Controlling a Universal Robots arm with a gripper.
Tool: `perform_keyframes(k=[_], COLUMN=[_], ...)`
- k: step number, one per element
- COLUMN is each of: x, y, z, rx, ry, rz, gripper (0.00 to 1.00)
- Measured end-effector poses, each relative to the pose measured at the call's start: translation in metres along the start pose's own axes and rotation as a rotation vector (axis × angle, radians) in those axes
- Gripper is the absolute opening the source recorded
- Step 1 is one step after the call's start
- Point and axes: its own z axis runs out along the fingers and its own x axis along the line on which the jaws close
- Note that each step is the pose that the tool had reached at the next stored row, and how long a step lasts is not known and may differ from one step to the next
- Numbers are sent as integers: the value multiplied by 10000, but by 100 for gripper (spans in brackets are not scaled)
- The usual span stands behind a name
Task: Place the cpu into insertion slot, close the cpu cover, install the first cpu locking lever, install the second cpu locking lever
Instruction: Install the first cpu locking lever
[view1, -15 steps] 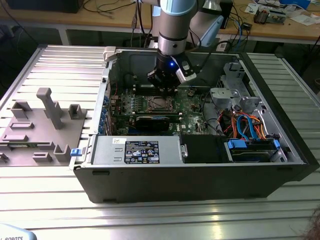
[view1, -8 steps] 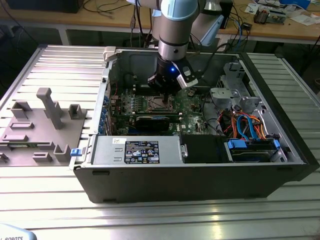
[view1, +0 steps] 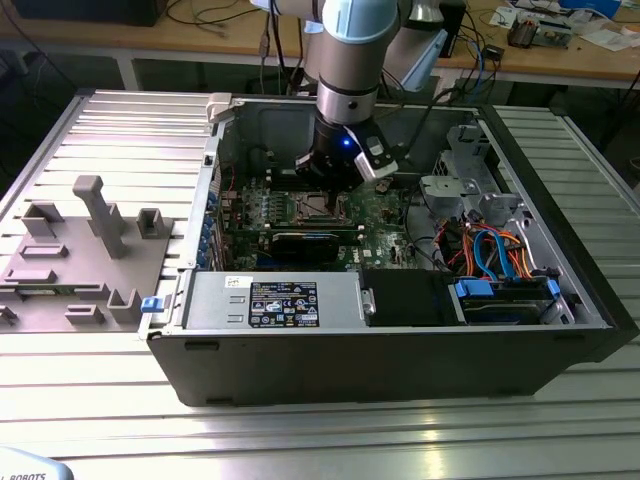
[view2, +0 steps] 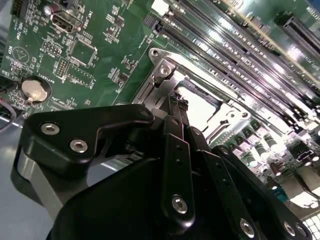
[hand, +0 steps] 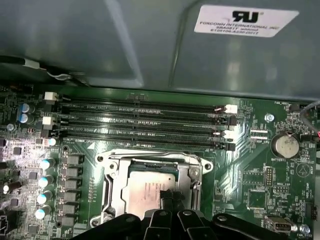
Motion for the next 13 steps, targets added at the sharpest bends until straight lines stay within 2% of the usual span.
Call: perform_keyframes(k=[4,7,11,13], x=[1,2,2,2], y=[-2,4,9,10], z=[-139,-288,-383,-393], rx=[0,-7,-10,-16], ry=[0,-1,-1,-2], rz=[0,0,0,0], gripper=[11,11,11,11])
